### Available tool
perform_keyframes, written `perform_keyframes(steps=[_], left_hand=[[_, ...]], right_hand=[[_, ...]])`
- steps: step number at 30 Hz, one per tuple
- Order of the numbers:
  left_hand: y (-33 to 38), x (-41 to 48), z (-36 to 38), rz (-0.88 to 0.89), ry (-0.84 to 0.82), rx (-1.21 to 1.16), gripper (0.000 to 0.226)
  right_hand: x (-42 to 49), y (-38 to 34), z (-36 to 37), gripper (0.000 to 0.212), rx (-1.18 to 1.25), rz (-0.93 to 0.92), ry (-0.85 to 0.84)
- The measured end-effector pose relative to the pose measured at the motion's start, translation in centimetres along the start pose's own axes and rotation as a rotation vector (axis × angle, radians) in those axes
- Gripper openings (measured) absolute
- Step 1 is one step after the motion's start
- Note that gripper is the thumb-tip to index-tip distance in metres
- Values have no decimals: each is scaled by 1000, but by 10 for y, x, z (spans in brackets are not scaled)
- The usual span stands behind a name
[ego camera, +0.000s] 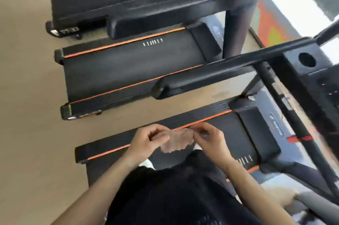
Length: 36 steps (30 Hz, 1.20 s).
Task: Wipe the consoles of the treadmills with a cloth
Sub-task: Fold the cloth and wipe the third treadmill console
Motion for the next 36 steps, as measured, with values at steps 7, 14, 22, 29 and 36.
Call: perform_keyframes(steps=[7, 14, 22, 29, 36], left_hand=[[-35, -21, -109, -109, 326, -269, 19], [-46, -3, -174, -133, 463, -464, 54], [-23, 99, -268, -161, 549, -195, 36], [22, 191, -330, -189, 483, 9, 34], [53, 273, -381, -200, 358, 149, 9]], right_hand=[[-20, -112, 120, 35, 43, -258, -334], [17, -164, 210, 54, 99, -291, -519], [128, -210, 298, 24, 258, -218, -569], [221, -240, 323, 17, 347, 18, -486], [297, -270, 344, 26, 407, 94, -346]])
Point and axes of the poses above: each hand's wrist, its own x-axis towards the middle knuckle, its own z-axis out of the palm, y = z × x, the point moved 8 cm from there along x, towards the middle knuckle, and after that the axes turned 13 degrees about y, right-handed, at the moved point
